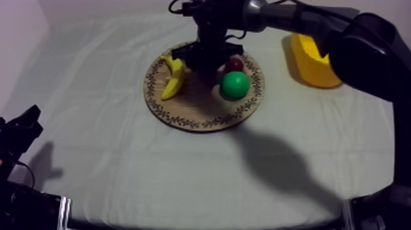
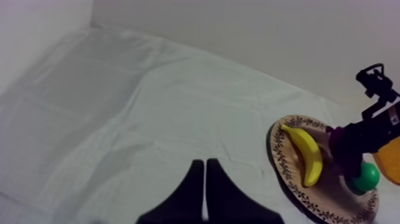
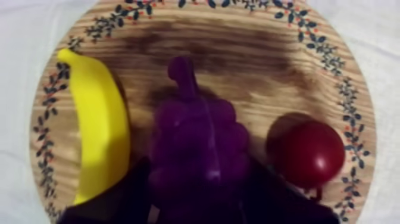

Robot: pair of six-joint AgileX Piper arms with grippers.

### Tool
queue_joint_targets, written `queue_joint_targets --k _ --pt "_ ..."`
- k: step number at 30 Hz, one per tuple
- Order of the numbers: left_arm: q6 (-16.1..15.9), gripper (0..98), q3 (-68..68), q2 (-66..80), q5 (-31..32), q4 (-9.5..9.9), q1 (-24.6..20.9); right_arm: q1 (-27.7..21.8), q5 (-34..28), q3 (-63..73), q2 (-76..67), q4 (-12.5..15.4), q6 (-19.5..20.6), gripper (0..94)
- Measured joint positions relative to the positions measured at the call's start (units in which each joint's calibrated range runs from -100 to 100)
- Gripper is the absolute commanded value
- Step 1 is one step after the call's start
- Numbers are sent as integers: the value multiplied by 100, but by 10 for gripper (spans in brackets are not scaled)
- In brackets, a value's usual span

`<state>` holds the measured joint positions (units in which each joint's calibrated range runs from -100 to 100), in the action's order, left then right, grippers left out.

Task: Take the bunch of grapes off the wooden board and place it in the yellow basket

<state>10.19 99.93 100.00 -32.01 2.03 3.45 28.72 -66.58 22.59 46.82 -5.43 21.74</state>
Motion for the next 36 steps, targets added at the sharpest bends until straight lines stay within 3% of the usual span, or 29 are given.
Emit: queue_joint_targets --k 13,19,28,36 --pt "0 1 0 0 0 0 0 218 673 -2384 -2371 -512 -248 306" --pt "0 1 0 0 0 0 0 166 598 -3826 -3796 -593 -495 291" --pt "0 1 0 0 0 0 0 -387 302 -5314 -5501 -408 -879 297" --pt "0 1 0 0 0 0 0 -1055 178 -5211 -5957 -358 -938 297"
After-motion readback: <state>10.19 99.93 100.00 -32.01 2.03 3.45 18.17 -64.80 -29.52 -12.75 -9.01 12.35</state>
